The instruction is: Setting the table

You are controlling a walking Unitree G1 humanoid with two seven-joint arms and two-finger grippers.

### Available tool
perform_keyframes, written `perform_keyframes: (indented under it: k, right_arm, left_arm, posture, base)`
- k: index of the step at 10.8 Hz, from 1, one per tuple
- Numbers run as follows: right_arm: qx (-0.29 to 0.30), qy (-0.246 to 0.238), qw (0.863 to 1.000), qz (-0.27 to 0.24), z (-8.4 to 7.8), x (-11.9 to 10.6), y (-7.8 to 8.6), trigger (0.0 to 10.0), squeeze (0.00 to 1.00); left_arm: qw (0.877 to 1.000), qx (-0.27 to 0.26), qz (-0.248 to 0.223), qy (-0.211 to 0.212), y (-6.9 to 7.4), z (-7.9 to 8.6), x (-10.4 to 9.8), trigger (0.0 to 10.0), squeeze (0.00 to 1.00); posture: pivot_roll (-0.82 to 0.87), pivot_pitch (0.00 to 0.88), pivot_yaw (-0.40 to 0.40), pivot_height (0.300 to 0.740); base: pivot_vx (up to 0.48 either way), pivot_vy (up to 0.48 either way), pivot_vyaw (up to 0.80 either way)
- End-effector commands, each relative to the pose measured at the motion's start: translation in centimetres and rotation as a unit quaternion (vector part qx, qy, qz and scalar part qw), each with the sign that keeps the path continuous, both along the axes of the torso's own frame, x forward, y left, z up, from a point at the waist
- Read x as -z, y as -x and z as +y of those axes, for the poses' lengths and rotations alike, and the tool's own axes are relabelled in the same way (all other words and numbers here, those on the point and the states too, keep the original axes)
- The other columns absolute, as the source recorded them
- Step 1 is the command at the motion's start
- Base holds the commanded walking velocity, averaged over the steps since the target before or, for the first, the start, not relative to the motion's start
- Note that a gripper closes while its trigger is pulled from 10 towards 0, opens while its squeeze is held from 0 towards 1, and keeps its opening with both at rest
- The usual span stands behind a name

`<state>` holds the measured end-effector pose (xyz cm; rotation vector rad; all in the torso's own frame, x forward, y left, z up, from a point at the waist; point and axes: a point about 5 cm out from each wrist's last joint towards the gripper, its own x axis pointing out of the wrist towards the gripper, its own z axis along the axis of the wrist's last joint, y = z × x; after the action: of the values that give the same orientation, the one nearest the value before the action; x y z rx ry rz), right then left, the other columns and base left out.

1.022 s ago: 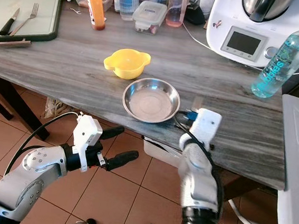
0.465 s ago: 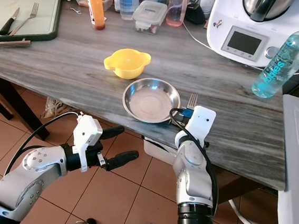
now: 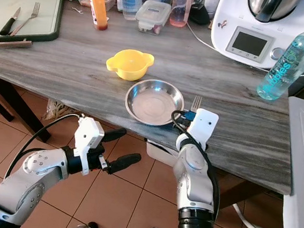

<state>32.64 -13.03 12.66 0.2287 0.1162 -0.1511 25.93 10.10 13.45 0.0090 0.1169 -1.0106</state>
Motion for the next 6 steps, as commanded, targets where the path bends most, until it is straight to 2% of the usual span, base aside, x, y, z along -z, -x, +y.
perform_keyframes:
  k: [1, 6]
  right_arm:
    - [0.004, -0.003, 1.0, 0.012, -0.2, 0.8, 0.4, 10.0, 1.0]
    - [0.006, -0.018, 0.999, -0.032, -0.3, -0.5, 0.4, 10.0, 1.0]
  left_arm:
    - [1.0, 0.008, -0.002, -0.005, 0.1, -0.3, 0.0, 10.0, 0.0]
    - [1.0, 0.007, -0.002, -0.004, 0.0, -0.2, 0.0, 10.0, 0.0]
  posture:
    - [0.15, 0.188, -0.02, 0.74]
    - [0.15, 0.186, -0.015, 0.74]
  base:
    - [0.0, 0.0, 0.0]
    - [0.0, 0.0, 0.0]
